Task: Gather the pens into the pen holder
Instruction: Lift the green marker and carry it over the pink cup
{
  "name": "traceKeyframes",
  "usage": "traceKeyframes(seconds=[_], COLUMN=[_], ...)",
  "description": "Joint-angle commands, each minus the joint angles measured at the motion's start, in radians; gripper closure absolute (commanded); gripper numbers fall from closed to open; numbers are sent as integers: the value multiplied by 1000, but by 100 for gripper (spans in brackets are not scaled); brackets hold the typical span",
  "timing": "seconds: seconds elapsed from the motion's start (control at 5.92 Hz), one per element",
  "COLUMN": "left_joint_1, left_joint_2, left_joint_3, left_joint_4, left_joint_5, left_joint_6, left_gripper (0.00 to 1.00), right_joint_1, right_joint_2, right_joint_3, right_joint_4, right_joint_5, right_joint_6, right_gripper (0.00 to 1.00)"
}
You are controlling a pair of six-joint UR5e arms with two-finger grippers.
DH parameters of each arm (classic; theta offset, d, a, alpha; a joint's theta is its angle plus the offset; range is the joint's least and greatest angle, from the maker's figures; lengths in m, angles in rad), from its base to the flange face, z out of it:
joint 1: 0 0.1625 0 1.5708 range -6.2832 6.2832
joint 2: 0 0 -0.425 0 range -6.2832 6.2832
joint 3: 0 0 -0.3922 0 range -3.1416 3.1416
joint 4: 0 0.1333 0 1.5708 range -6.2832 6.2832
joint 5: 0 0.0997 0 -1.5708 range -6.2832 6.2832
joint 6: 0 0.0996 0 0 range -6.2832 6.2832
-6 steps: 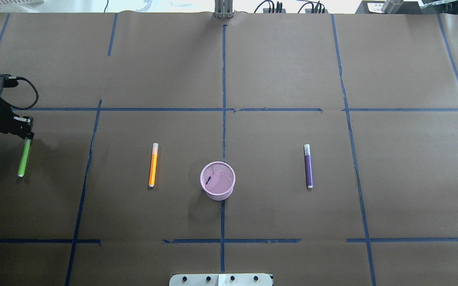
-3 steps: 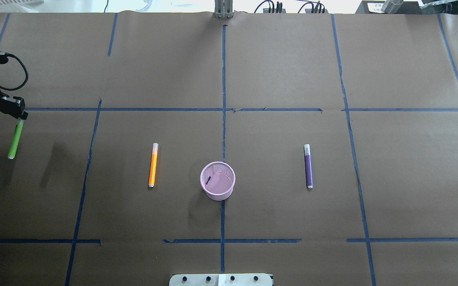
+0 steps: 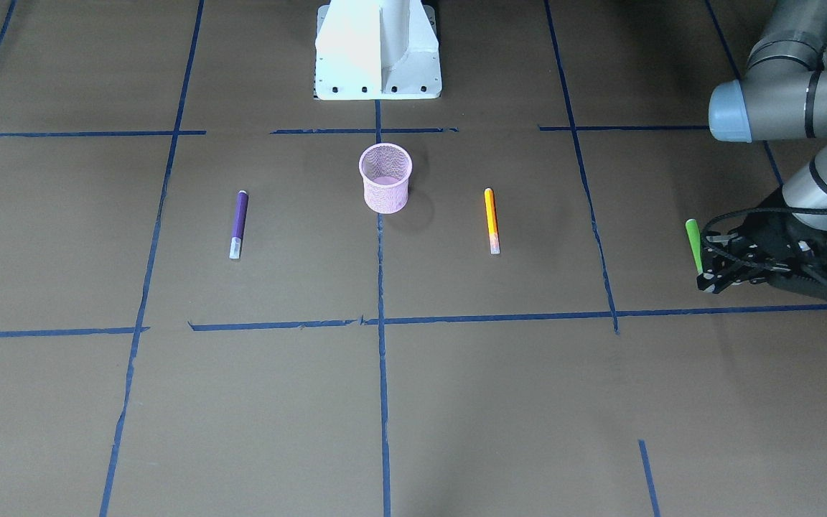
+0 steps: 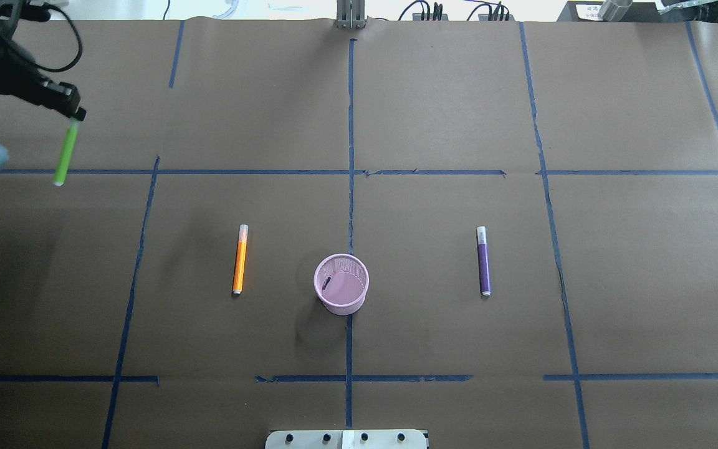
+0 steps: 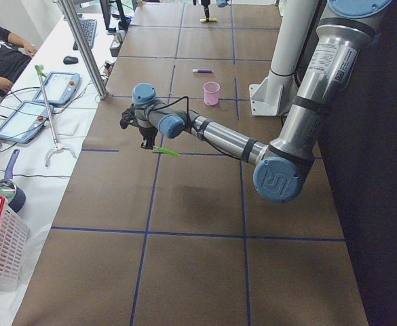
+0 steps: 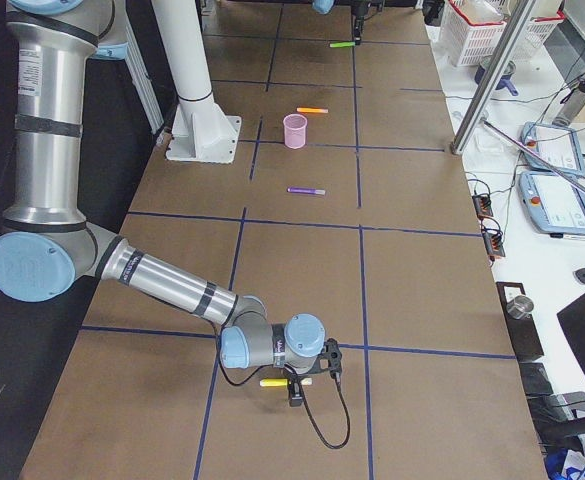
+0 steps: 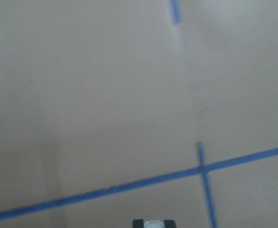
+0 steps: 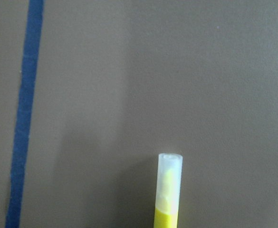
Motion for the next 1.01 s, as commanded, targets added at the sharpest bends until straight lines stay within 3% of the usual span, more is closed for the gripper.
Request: traceKeyframes(seconds=[0.0, 0.34, 0.51, 0.68, 0.84], left_joint_1=[77, 198, 296, 370, 412], left_joint_2=[-147, -256, -290, -275, -272], left_joint_3=[-20, -23, -26, -38, -87], left_joint_4=[2, -10, -75, -226, -253], left_joint_5=[110, 186, 281, 362, 409], left_joint_6=[-54, -167, -260, -393, -448], left_gripper=[100, 100, 100, 100, 100], right_joint_1=[0, 0, 0, 0, 0], right_joint_2=[0, 0, 0, 0, 0], right_joint_3=[1, 3, 4, 4, 4], right_joint_4=[2, 2, 2, 2, 2], right_joint_5=[1, 3, 3, 1, 1], right_joint_6=[0, 0, 0, -2, -2], right_gripper=[0, 0, 0, 0, 0])
